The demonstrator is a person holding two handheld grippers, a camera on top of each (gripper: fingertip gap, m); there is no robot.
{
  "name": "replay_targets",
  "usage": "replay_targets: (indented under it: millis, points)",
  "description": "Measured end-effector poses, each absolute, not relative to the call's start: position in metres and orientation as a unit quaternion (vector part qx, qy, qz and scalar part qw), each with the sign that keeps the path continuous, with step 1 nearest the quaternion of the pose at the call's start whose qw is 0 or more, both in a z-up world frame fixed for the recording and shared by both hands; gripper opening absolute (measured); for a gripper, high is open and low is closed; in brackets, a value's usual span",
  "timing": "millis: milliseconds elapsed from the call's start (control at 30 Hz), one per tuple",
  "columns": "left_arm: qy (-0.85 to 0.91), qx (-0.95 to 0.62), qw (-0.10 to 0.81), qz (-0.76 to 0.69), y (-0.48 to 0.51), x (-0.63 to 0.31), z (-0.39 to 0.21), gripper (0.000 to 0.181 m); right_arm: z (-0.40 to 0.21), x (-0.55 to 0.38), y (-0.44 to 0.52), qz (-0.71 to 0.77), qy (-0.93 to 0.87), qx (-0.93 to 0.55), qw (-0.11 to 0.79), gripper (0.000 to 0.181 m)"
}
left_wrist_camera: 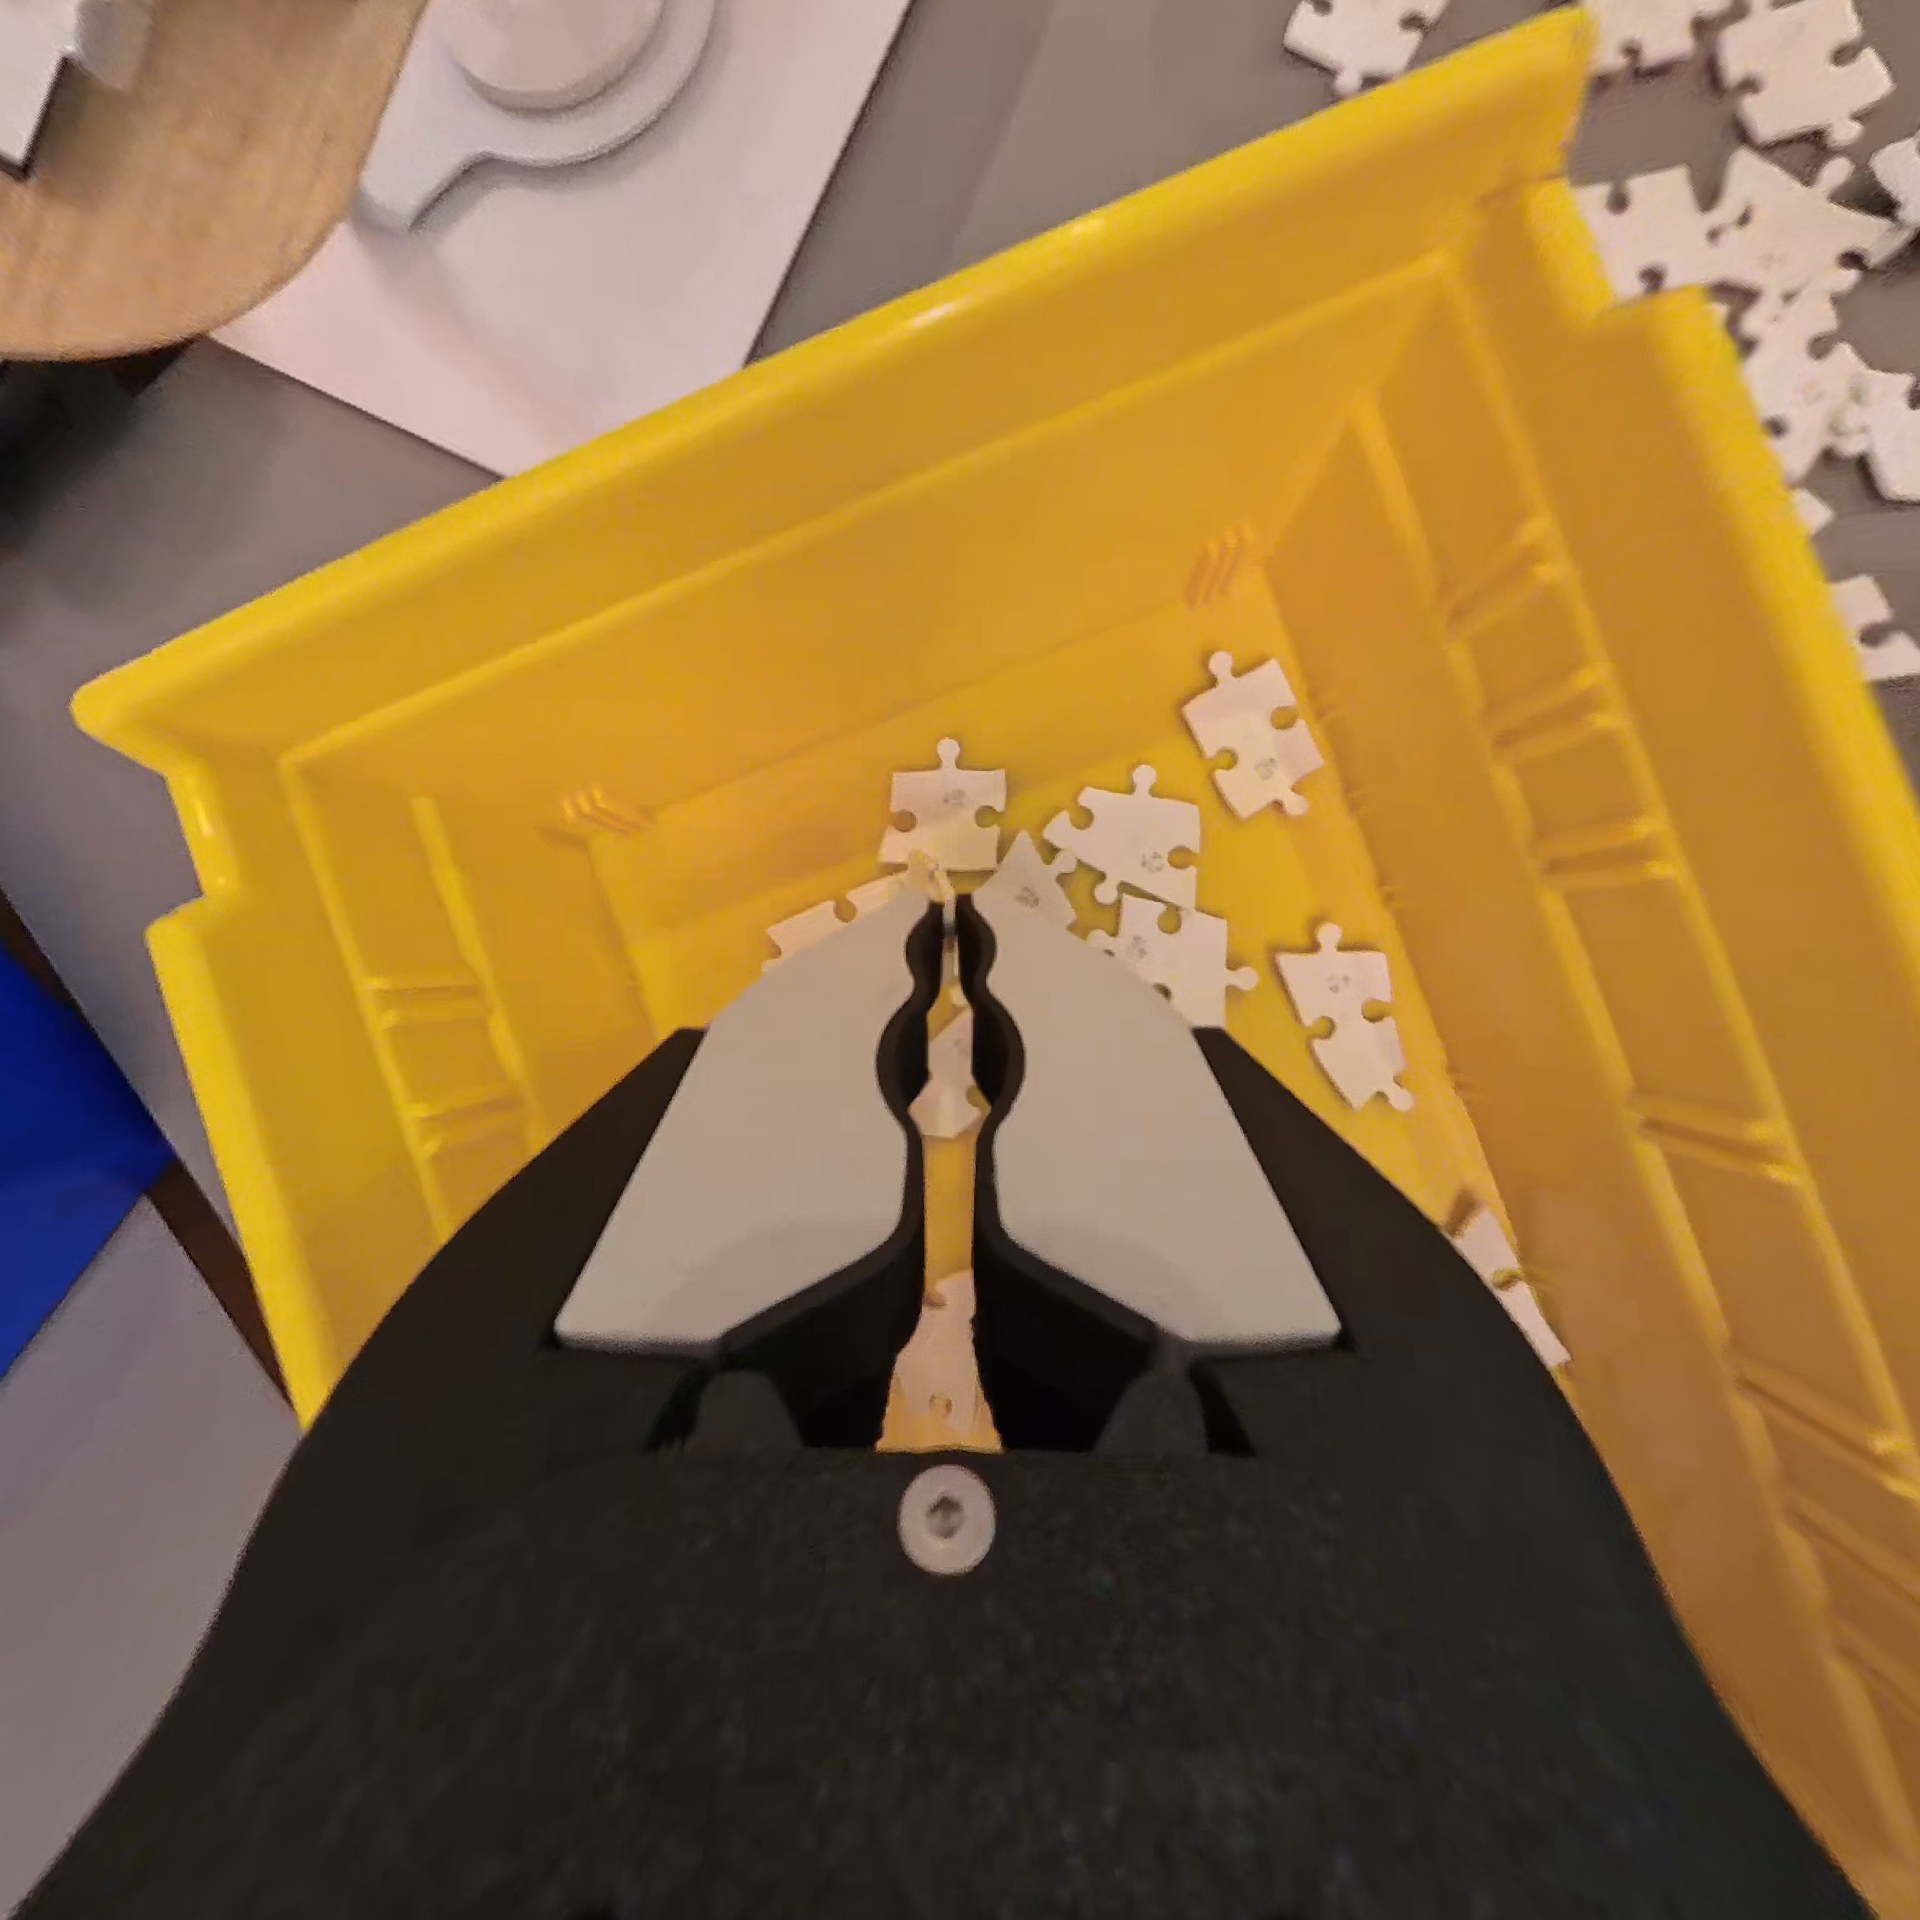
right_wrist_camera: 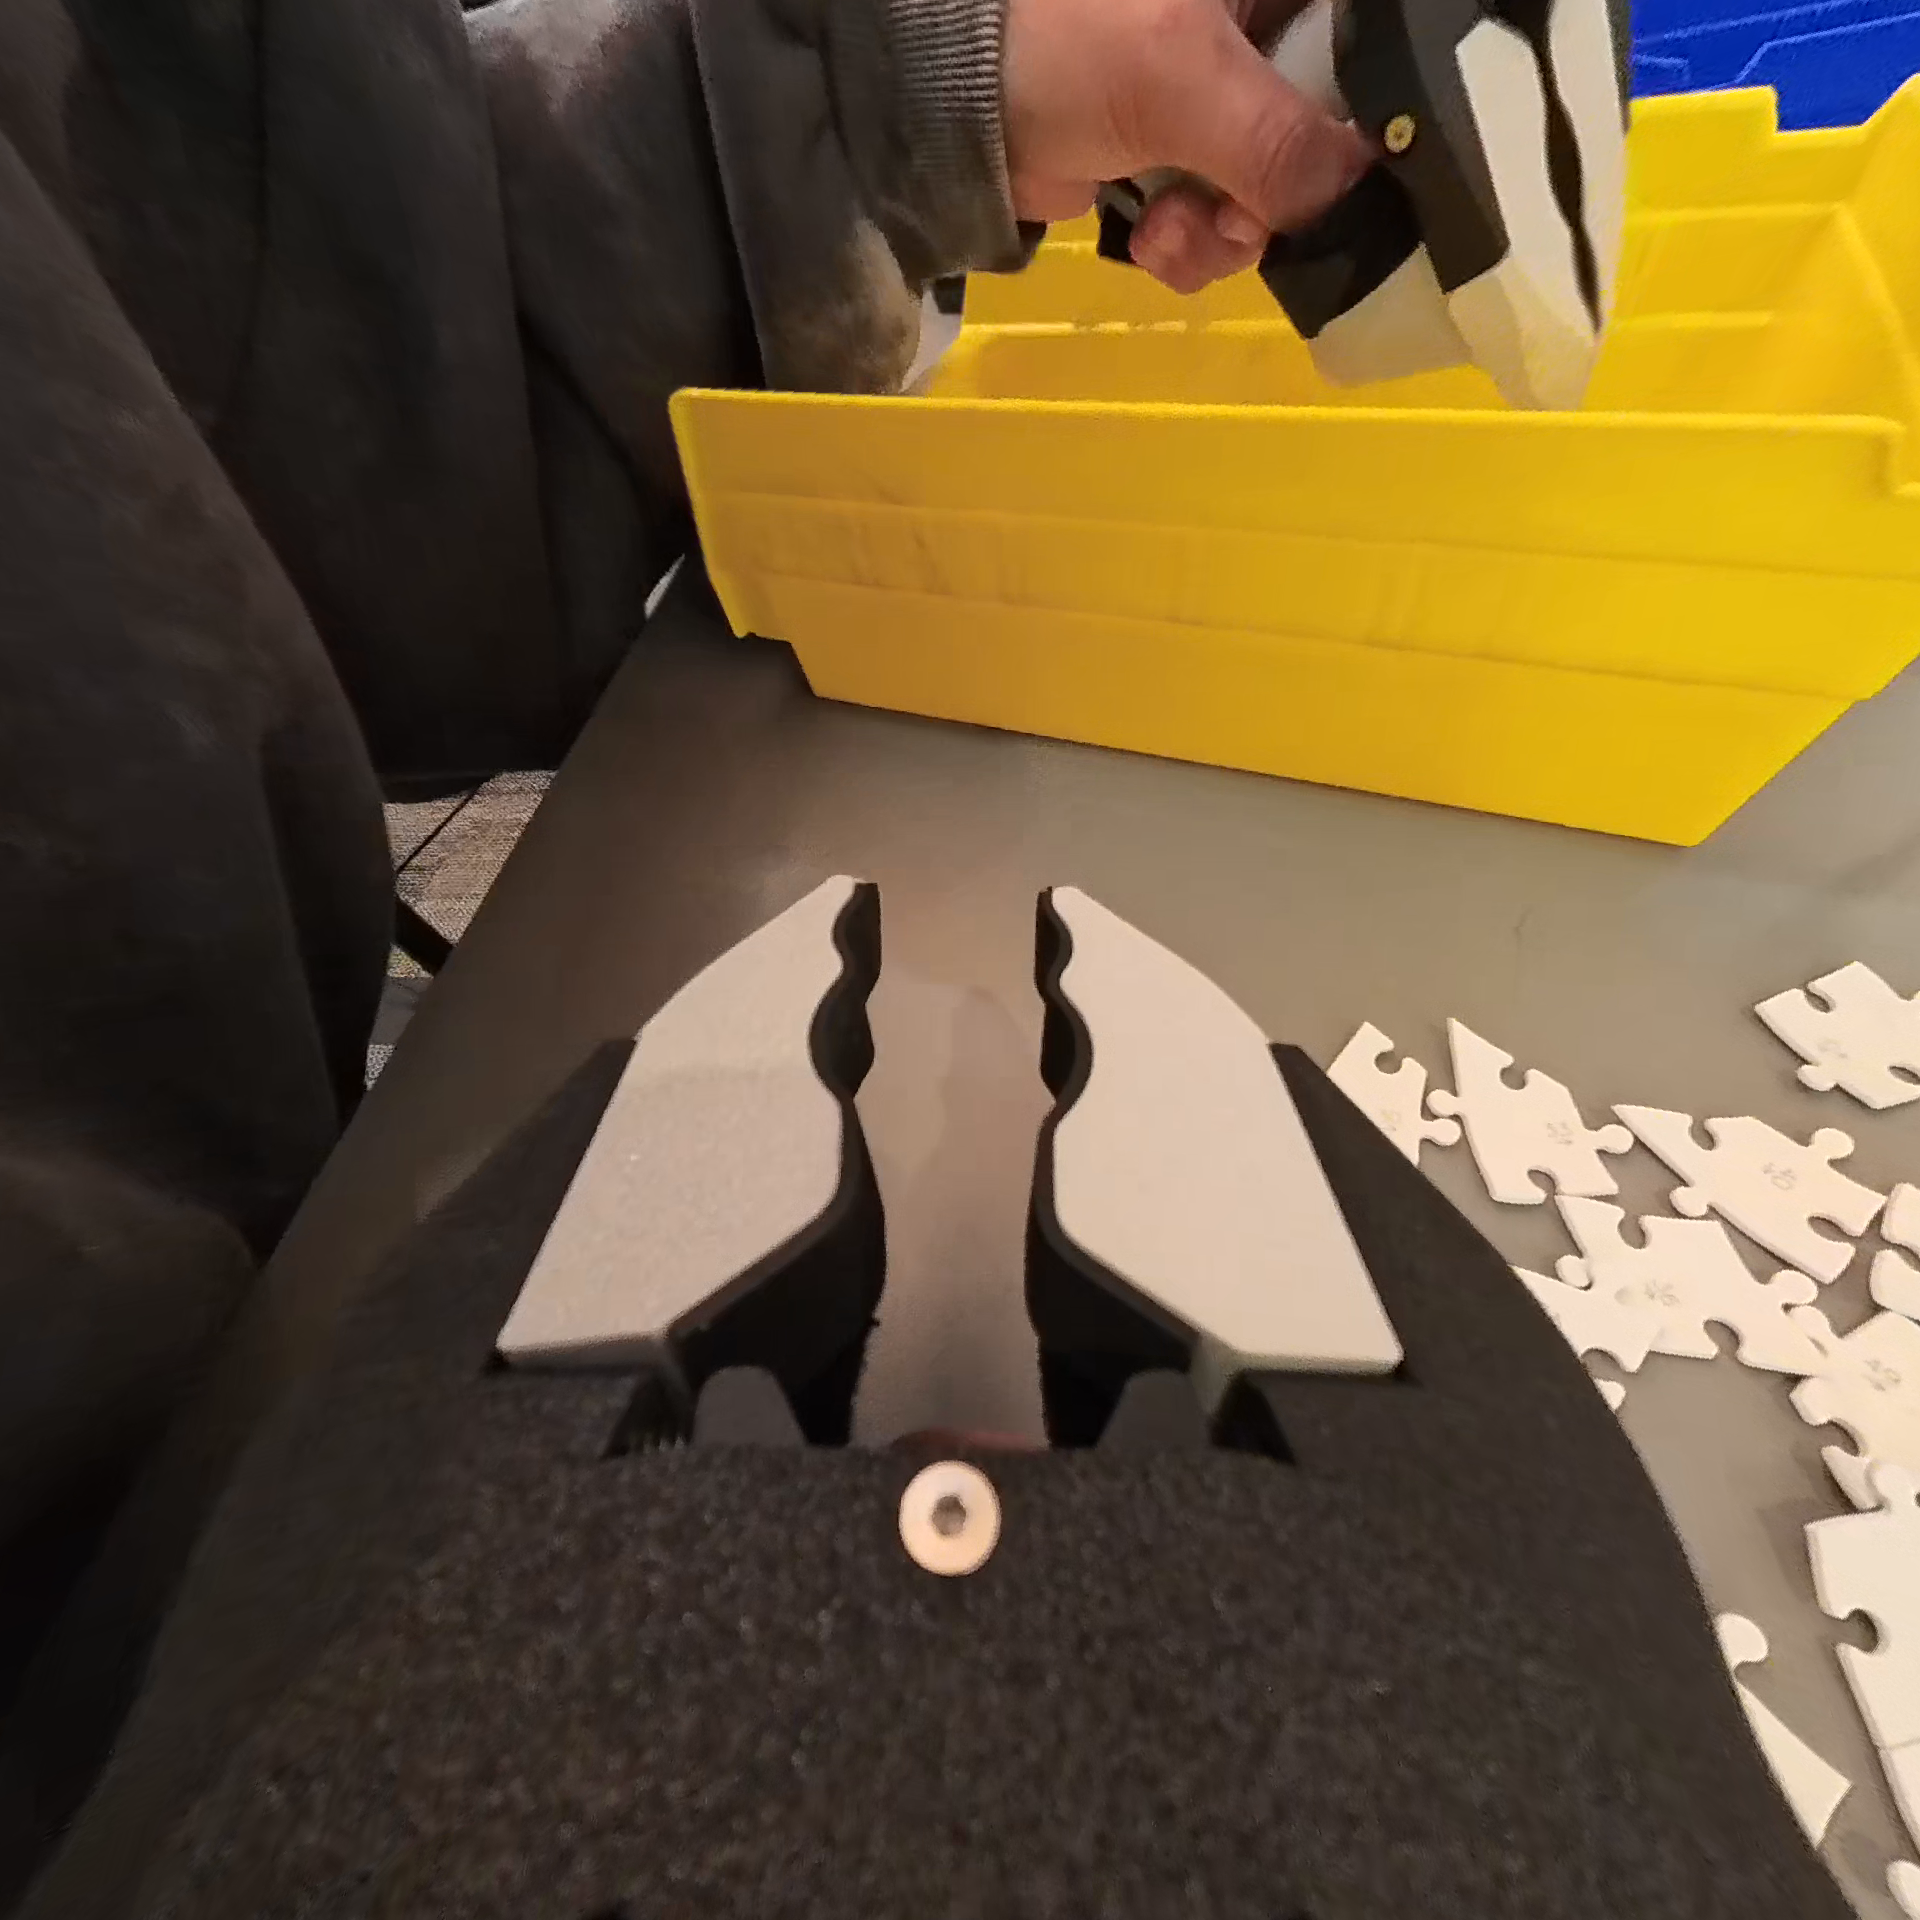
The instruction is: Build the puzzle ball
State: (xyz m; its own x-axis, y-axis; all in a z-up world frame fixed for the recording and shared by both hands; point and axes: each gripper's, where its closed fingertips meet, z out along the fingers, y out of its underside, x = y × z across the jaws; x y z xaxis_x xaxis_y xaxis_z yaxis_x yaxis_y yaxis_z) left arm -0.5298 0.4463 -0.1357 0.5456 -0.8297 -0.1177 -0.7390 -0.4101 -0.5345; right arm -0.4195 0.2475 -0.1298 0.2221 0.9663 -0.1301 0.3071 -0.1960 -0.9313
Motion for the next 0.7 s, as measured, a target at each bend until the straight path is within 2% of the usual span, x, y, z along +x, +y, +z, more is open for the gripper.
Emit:
replay_targets:
  millis: [67,167,233,333,433,533,633,700]
  points:
    - [0.486,-0.822,0.284,-0.083,0.435,-0.524,-0.127,0.002,-0.128,-0.419,0.248,0.397,-0.48,-0.661,0.418,0.027]
    - [0.535,-0.764,0.345,-0.103,0.403,-0.497,-0.084,0.002,-0.122,-0.413,0.253,0.393,-0.473,-0.66,0.431,0.025]
    - [0.575,-0.706,0.388,-0.144,0.365,-0.468,-0.049,0.002,-0.116,-0.402,0.254,0.39,-0.473,-0.666,0.425,0.025]
    - [0.619,-0.635,0.399,-0.233,0.295,-0.419,-0.025,0.002,-0.103,-0.381,0.238,0.436,-0.475,-0.659,0.387,0.026]
    - [0.643,-0.576,0.397,-0.312,0.236,-0.373,-0.025,0.002,-0.083,-0.358,0.209,0.508,-0.476,-0.627,0.35,0.029]
    - [0.649,-0.542,0.395,-0.36,0.202,-0.343,-0.034,0.004,-0.057,-0.338,0.202,0.511,-0.471,-0.591,0.411,0.025]
    - [0.632,-0.517,0.416,-0.4,0.184,-0.325,-0.032,0.004,-0.05,-0.329,0.181,0.531,-0.484,-0.57,0.398,0.015]
    - [0.615,-0.512,0.424,-0.424,0.175,-0.321,-0.026,0.004,-0.05,-0.322,0.177,0.505,-0.487,-0.574,0.422,0.015]
